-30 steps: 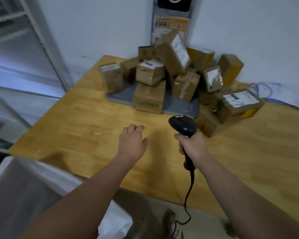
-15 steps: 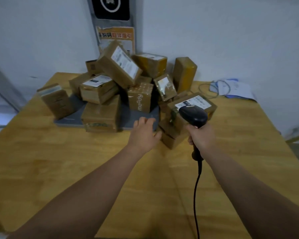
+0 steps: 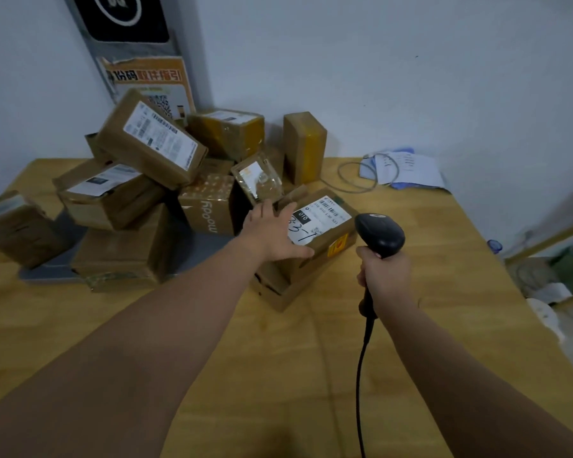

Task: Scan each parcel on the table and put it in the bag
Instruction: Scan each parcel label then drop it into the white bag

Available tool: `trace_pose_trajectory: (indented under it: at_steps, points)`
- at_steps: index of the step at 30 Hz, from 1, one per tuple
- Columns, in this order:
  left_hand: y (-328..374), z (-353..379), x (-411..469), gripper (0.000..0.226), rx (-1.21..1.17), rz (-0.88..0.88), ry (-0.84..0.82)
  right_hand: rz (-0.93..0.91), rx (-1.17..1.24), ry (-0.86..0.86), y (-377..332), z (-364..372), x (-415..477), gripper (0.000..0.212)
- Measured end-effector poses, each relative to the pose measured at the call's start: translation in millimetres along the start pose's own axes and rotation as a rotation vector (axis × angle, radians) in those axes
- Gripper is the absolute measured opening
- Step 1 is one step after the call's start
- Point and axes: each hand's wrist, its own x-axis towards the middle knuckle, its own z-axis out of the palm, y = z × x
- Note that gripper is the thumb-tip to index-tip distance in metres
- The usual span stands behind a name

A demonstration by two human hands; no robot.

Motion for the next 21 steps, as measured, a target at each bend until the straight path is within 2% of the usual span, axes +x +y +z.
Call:
trace_pose_trajectory:
  at_steps: [3,6,13,15,19,21]
  points:
    - [1,-2,10,0.121,0.077,0.005,-0.127,0.040,0.022,0.014,8,2,5,0.023]
    - [2,2,9,0.123,0.063,0.019,-0.144,0.069,0.033,0.037,15,6,8,0.020]
    - [-4,23,-30,0.117,-0.206,-0.028,0.063,0.034,0.203,0.097,17,9,-7,0.015]
    - [-6,36,-52,0.117,-0.308,-0.067,0.146,0.016,0.276,0.086,17,8,-17,0.025]
    - [-8,55,-80,0.115,-0.501,-0.128,0.312,-0.062,0.231,-0.090,9,16,-35,0.035]
    - [-5,62,-91,0.116,-0.579,-0.124,0.329,-0.117,0.274,-0.207,2,24,-47,0.036]
